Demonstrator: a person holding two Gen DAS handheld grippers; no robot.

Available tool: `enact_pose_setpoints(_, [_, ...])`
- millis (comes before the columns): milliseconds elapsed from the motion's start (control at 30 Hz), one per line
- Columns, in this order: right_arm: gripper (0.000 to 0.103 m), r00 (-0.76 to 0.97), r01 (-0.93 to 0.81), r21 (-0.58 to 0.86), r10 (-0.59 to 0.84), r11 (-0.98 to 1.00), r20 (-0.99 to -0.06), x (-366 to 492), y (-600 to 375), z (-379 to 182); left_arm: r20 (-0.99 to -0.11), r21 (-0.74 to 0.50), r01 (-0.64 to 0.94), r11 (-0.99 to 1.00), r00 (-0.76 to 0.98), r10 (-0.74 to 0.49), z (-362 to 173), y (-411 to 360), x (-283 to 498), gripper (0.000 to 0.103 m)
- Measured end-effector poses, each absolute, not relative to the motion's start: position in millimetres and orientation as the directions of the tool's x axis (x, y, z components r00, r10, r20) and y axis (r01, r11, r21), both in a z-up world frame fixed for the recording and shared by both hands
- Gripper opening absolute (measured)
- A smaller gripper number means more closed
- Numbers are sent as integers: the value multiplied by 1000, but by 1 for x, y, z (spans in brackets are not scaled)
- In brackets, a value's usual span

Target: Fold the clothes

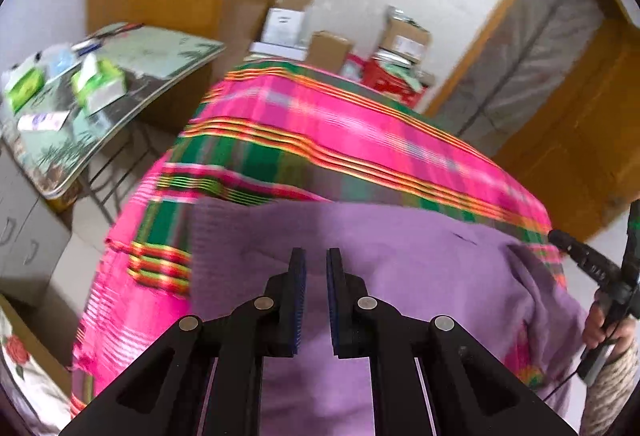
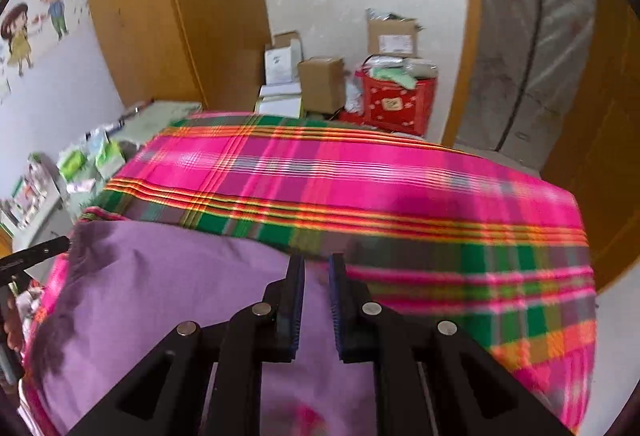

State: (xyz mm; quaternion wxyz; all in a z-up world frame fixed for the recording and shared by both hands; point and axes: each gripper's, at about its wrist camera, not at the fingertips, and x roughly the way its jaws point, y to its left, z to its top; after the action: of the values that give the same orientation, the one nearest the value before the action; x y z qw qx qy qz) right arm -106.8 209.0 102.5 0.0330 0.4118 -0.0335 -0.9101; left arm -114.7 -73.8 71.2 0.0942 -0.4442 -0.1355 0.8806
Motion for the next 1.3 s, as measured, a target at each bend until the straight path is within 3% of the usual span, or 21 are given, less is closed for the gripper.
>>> enact_pose_setpoints(333, [24,-660,-169,82,51,-982,-749,22,296,96,-746,-206,-377,-903,-536,394,86,38,-65,10])
enact_pose_setpoints(467, [26,-649,-266,141,69,-954,-757,56,327,80,-763,-181,-466,-866,-489,423,78,76,-52,11])
enact_pose_setpoints(500, [26,-654,-288,167,66,-943,-754,65,335,77,-767,-171,-482,-859,-482,424,75,84,-50,17])
enact_pose_setpoints(600, [33,-659,-321,240,34,-916,-751,82,351,67,-784,-139,-529,-837,-457,419,69,111,-45,19])
enact_pose_setpoints(767, [34,-680,-357,356,-21,-864,-733,102,368,51,-805,-82,-567,-820,-447,389,56,143,-48,23])
enact_pose_setpoints(933, [42,-694,-347,461,-107,-817,-712,103,378,37,-828,-23,-591,-807,-441,347,43,167,-50,23])
enact_pose_setpoints(1300, [39,-682,-295,426,-124,-855,-721,63,378,30,-860,44,-601,-798,-429,277,24,201,-63,32])
